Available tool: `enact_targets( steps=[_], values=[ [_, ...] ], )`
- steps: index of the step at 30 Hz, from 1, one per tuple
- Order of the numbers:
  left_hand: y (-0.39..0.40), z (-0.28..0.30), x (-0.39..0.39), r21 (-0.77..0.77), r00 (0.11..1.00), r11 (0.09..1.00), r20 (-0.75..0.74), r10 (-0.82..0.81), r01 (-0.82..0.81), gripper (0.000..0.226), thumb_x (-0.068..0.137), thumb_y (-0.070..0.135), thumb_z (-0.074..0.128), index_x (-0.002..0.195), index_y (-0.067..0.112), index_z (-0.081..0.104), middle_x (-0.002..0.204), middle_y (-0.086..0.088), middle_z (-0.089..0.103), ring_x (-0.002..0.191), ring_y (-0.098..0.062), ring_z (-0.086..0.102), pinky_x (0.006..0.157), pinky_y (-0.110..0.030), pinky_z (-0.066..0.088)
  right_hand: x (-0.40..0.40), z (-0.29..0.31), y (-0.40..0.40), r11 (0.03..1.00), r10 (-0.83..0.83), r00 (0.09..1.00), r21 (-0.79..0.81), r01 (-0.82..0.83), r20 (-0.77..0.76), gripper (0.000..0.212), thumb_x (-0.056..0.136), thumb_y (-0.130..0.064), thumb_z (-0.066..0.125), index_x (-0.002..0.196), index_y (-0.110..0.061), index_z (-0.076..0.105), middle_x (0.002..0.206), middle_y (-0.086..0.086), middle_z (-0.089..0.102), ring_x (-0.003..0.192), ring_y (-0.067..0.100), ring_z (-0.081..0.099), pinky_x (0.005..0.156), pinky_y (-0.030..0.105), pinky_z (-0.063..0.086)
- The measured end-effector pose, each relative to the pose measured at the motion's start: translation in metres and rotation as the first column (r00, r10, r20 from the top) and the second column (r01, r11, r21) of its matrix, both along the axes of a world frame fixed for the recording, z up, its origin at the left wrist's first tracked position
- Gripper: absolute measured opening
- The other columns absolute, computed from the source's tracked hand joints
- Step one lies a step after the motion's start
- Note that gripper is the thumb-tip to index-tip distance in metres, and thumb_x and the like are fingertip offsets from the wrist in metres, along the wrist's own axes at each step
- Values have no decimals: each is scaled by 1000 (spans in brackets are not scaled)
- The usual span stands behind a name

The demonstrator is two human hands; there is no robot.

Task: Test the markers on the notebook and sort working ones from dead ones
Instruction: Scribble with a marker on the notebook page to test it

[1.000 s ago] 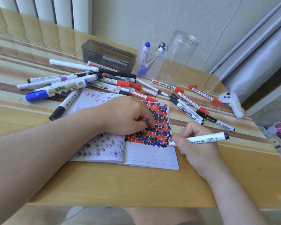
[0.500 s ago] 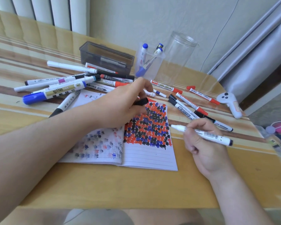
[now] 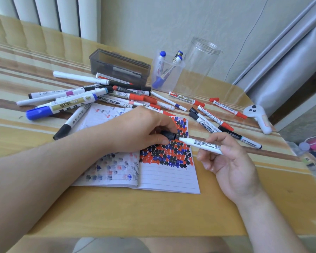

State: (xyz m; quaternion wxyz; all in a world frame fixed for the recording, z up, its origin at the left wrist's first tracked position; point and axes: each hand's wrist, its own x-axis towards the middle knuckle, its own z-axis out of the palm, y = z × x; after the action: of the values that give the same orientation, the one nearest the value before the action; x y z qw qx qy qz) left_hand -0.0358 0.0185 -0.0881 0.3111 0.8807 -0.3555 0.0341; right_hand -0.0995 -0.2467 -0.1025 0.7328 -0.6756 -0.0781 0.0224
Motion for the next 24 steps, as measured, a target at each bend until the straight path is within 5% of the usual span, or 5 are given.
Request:
enact_targets(
  steps=[5, 9, 14, 17, 24],
  values=[
    [-1, 1, -1, 15, 998, 999, 47, -41, 40, 29, 92, 33, 76, 120, 35, 71, 106, 19, 73, 93, 1, 64, 82, -13, 48, -2, 1, 1, 999, -6, 1000, -53, 6, 8, 27, 84, -15, 47, 90, -20, 73, 78, 21, 71, 61, 24, 50, 55, 29, 37],
    [-1, 0, -1, -38, 998, 998, 46, -52, 54, 23, 95, 37, 71, 118, 31, 72, 98, 21, 70, 84, 8, 59, 73, -6, 40, -5, -2, 4, 963, -58, 995, -258, 77, 81, 17, 91, -20, 74, 101, -32, 80, 91, 14, 78, 66, 17, 57, 60, 29, 46],
    [-5, 2, -7, -109, 998, 992, 7, -55, 56, 39, 109, 41, 41, 89, 15, 62, 70, 4, 57, 67, -15, 52, 65, -33, 44, -2, 0, 18, 622, 166, 844, -718, 311, 510, 19, 95, -31, 70, 114, -33, 67, 98, -24, 70, 93, 3, 67, 78, 20, 51],
    [-3, 5, -10, -221, 1000, 975, -14, -9, 5, 33, 109, 35, 44, 82, 19, 54, 66, 5, 50, 64, -13, 47, 59, -24, 36, 7, 10, 37, 593, 209, 767, -702, 394, 607, 20, 96, -31, 67, 115, -25, 66, 103, -18, 68, 97, 5, 66, 80, 23, 51],
    [12, 13, -2, -402, 986, 901, -81, 144, -165, 37, 106, 40, 40, 86, 13, 54, 76, -4, 57, 75, -23, 54, 70, -45, 47, 32, 29, 81, 608, 183, 776, -690, 394, 604, 26, 95, -44, 68, 103, -19, 68, 95, -17, 70, 89, 3, 65, 77, 21, 48]
  ],
)
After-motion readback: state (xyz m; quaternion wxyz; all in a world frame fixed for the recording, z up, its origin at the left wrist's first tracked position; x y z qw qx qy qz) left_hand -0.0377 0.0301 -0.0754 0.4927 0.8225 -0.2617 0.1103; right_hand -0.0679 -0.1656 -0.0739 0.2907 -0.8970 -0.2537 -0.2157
